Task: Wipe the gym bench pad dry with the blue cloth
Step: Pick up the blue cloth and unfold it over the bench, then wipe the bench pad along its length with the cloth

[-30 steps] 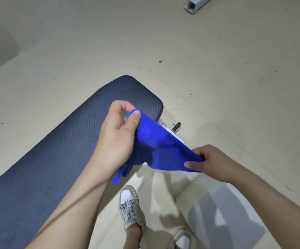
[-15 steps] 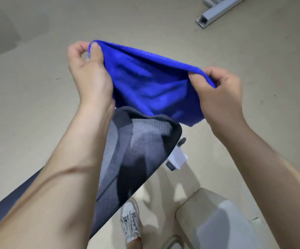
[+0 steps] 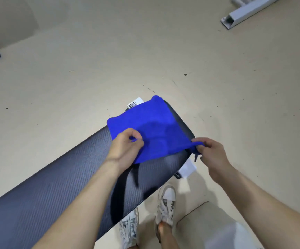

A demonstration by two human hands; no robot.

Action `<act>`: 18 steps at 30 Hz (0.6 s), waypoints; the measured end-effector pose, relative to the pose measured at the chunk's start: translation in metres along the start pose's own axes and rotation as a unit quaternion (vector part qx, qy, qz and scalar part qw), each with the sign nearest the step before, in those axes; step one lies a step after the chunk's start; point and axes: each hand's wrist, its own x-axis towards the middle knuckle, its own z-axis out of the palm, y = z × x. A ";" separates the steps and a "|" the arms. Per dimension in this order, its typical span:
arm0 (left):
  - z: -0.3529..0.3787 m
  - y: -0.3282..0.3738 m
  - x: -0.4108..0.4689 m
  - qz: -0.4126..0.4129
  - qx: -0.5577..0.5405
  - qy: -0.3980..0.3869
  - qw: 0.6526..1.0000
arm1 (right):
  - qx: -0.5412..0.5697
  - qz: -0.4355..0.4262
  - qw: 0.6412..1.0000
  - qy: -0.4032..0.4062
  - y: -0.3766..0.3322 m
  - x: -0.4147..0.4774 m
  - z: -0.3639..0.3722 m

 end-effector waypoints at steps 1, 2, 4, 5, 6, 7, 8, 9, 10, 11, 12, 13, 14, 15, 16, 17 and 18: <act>0.007 -0.004 -0.002 -0.007 0.023 -0.031 0.999 | 0.006 0.023 1.000 0.001 0.013 0.002 -0.002; 0.015 -0.006 -0.005 -0.008 0.046 -0.066 0.997 | 0.011 0.043 0.999 0.011 0.021 0.002 -0.005; 0.036 -0.010 -0.011 0.002 0.080 -0.133 0.988 | 0.045 0.092 0.994 0.043 0.032 0.003 -0.008; 0.048 -0.013 -0.013 0.009 0.090 -0.156 0.984 | 0.070 0.122 0.989 0.052 0.034 0.006 -0.006; 0.057 -0.015 -0.015 0.019 0.090 -0.176 0.980 | 0.109 0.152 0.981 0.059 0.032 0.007 -0.006; 0.065 -0.018 -0.017 0.024 0.080 -0.193 0.978 | 0.155 0.185 0.969 0.057 0.029 0.006 -0.006; 0.073 -0.021 -0.019 0.023 0.063 -0.208 0.976 | 0.199 0.217 0.955 0.047 0.025 0.005 -0.006; 0.078 -0.023 -0.021 0.020 0.052 -0.223 0.973 | 0.230 0.244 0.941 0.036 0.019 0.001 -0.006; 0.082 -0.025 -0.022 0.018 0.051 -0.234 0.971 | 0.245 0.261 0.933 0.028 0.017 -0.001 -0.004; 0.083 -0.028 -0.022 0.016 0.065 -0.241 0.968 | 0.240 0.268 0.933 0.021 0.016 -0.003 0.001; 0.083 -0.030 -0.018 0.011 0.080 -0.238 0.968 | 0.204 0.255 0.945 0.006 0.021 -0.004 0.005; 0.081 -0.031 -0.015 0.011 0.083 -0.219 0.972 | 0.143 0.215 0.966 0.001 0.026 -0.006 0.010; 0.075 -0.031 -0.009 0.019 0.077 -0.177 0.981 | 0.070 0.146 0.987 -0.005 0.030 -0.009 0.016; 0.068 -0.031 -0.003 0.030 0.073 -0.110 0.991 | -0.006 0.068 0.998 -0.013 0.037 -0.010 0.023; 0.058 -0.029 0.004 0.042 0.076 -0.020 0.996 | -0.071 -0.003 0.997 -0.018 0.041 -0.016 0.031; 0.047 -0.028 0.014 0.043 0.091 0.077 0.992 | -0.129 -0.071 0.989 -0.014 0.045 -0.020 0.037; 0.034 -0.025 0.022 0.025 0.111 0.168 0.979 | -0.186 -0.131 0.974 -0.012 0.049 -0.026 0.042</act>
